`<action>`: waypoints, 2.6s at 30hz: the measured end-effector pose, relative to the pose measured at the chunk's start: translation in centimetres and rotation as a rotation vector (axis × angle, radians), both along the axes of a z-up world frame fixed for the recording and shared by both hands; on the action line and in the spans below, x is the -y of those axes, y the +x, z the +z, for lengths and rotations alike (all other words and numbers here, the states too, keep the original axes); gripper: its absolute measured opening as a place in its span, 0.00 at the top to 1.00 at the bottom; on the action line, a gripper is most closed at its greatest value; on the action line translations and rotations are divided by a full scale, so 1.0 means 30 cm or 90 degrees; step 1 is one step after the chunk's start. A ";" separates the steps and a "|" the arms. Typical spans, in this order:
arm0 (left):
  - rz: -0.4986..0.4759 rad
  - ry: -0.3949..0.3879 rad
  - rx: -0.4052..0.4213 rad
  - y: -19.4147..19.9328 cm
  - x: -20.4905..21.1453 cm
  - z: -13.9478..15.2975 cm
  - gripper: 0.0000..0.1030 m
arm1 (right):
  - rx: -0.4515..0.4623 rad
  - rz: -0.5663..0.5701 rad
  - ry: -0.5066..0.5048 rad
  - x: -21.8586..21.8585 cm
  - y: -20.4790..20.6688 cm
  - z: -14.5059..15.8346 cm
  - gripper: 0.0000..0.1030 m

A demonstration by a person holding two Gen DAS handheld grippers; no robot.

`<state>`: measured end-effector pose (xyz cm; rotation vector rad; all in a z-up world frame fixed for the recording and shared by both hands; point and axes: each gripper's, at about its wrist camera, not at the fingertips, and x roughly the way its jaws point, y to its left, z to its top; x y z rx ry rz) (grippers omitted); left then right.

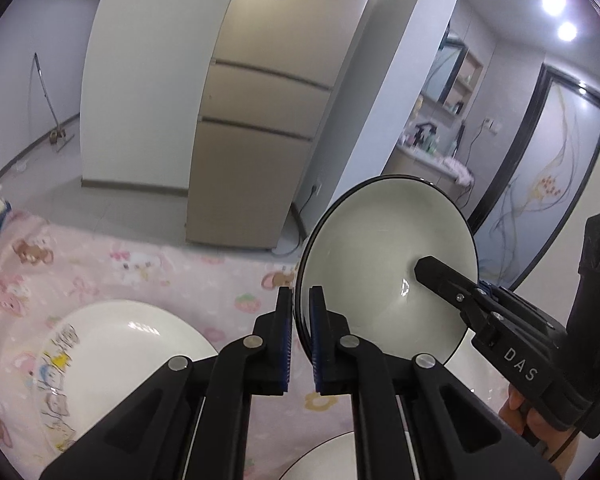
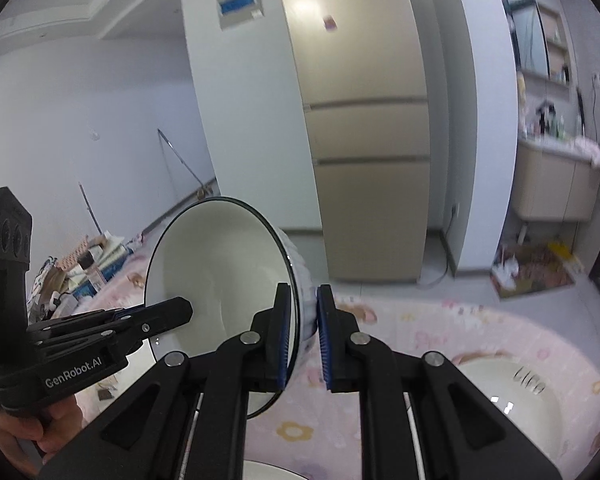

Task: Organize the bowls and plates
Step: 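Lift the white bowl with the right tool and carry it to the pink bowl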

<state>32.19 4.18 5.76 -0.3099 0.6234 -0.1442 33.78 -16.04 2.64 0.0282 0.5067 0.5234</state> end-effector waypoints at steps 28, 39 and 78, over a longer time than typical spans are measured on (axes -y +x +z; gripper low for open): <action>0.155 0.161 0.096 -0.844 -0.248 0.382 0.92 | 0.060 0.199 0.055 -0.311 -0.565 0.263 0.88; 0.187 0.163 -0.002 -0.932 -0.347 0.107 0.92 | -0.075 0.283 0.031 -0.438 -0.570 -0.004 0.88; 0.227 0.195 -0.037 -0.912 -0.365 -0.217 0.92 | -0.052 0.295 -0.156 -0.561 -0.614 -0.302 0.86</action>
